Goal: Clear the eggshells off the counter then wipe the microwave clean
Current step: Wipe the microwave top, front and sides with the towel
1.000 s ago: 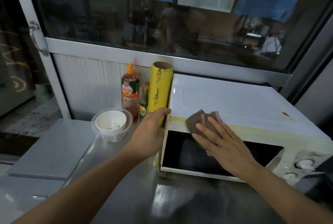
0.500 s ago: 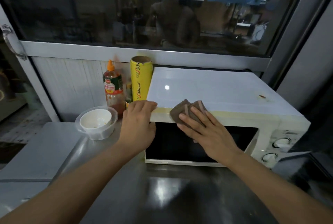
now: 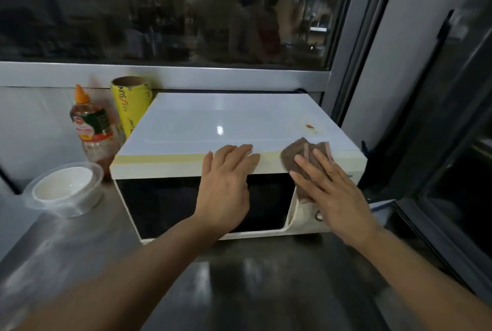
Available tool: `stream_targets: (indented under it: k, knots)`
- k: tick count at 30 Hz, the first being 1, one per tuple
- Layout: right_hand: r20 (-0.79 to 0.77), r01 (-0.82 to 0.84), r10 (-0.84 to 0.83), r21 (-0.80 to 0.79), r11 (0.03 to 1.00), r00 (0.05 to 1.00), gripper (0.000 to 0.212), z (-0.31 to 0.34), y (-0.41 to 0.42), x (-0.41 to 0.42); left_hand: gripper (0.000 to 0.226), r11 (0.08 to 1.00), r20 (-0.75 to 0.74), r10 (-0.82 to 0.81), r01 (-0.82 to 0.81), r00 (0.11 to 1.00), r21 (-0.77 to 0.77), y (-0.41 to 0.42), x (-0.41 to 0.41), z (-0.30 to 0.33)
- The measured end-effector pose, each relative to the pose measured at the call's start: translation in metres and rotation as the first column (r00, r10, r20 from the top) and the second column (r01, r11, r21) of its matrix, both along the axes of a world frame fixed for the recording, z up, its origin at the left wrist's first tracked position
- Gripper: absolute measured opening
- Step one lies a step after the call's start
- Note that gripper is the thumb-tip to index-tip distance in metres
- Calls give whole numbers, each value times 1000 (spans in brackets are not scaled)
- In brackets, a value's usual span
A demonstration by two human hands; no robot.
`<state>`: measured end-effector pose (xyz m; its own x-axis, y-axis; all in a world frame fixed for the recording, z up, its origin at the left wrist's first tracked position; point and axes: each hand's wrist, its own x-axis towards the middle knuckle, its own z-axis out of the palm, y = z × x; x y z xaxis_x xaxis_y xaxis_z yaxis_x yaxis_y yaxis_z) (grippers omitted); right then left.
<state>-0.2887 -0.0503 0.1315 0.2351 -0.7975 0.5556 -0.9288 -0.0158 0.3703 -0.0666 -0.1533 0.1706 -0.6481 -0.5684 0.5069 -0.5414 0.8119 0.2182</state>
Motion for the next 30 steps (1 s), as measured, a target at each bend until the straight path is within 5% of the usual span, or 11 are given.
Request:
stream_targets:
  k: [10, 16, 20, 24, 30]
  knots:
    - [279, 173, -153, -49, 984, 948, 78, -9, 56, -70, 58, 998, -106, 44, -48, 993, -37, 19, -49, -14]
    - [624, 189, -35, -183, 965, 781, 58, -22, 45, -33, 59, 994, -119, 57, -68, 991, -87, 23, -52, -18]
    - [670, 71, 72, -183, 981, 739, 51, -29, 19, 21, 62, 993, -117, 50, -62, 992, -101, 24, -51, -19]
    - [792, 162, 35, -169, 972, 610, 55, -27, -7, 57, 65, 994, -106, 25, -36, 994, -107, 22, -50, -19]
    - [716, 398, -171, -161, 903, 677, 78, -40, -32, 60, 68, 990, -125, -15, -3, 992, -142, 13, -47, -28]
